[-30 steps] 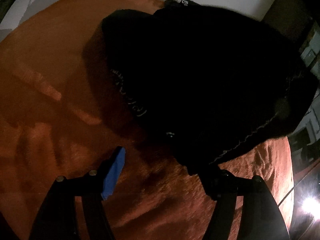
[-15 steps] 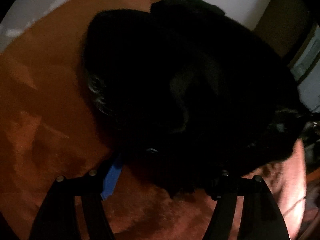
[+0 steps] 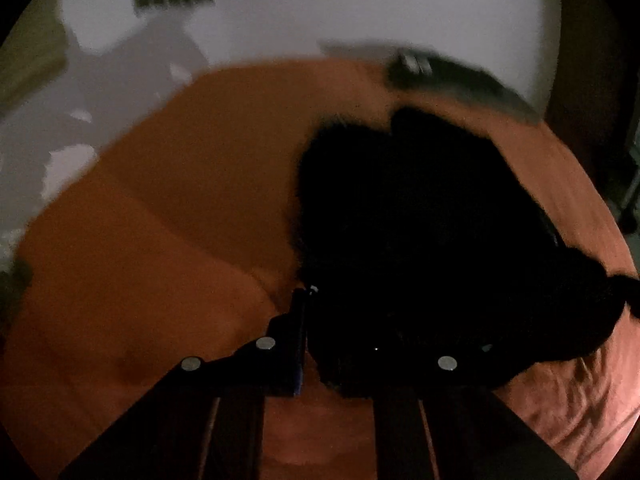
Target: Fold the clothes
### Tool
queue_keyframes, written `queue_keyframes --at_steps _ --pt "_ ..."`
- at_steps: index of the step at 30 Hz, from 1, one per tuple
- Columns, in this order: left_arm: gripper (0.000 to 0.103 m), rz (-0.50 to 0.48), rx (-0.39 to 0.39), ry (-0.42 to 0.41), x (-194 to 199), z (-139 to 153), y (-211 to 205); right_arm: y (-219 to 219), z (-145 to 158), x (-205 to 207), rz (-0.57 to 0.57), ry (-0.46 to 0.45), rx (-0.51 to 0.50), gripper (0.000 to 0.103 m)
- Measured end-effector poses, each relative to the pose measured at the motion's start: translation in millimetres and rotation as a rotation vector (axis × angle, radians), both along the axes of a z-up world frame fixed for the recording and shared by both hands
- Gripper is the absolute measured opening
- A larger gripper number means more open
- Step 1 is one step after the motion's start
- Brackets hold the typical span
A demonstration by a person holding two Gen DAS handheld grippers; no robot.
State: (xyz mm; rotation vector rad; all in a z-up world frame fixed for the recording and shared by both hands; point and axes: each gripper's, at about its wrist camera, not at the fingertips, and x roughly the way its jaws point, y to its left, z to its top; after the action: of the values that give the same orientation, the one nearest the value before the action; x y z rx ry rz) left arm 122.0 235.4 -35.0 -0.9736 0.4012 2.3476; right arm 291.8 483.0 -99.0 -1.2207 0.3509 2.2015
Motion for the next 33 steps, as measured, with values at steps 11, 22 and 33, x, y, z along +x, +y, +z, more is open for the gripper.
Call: queue_keyframes --at_steps 11,22,33 --pt "0.017 -0.031 -0.119 -0.291 -1 -94 -5 -61 -57 5 -0.016 -0.039 -0.079 0.033" --pt "0.039 0.011 -0.182 -0.242 8 -99 30 -42 -16 2 -0.064 0.064 0.010 0.003" --pt "0.007 -0.025 -0.038 -0.253 24 -65 21 -54 -49 61 -0.214 0.036 -0.164 0.003"
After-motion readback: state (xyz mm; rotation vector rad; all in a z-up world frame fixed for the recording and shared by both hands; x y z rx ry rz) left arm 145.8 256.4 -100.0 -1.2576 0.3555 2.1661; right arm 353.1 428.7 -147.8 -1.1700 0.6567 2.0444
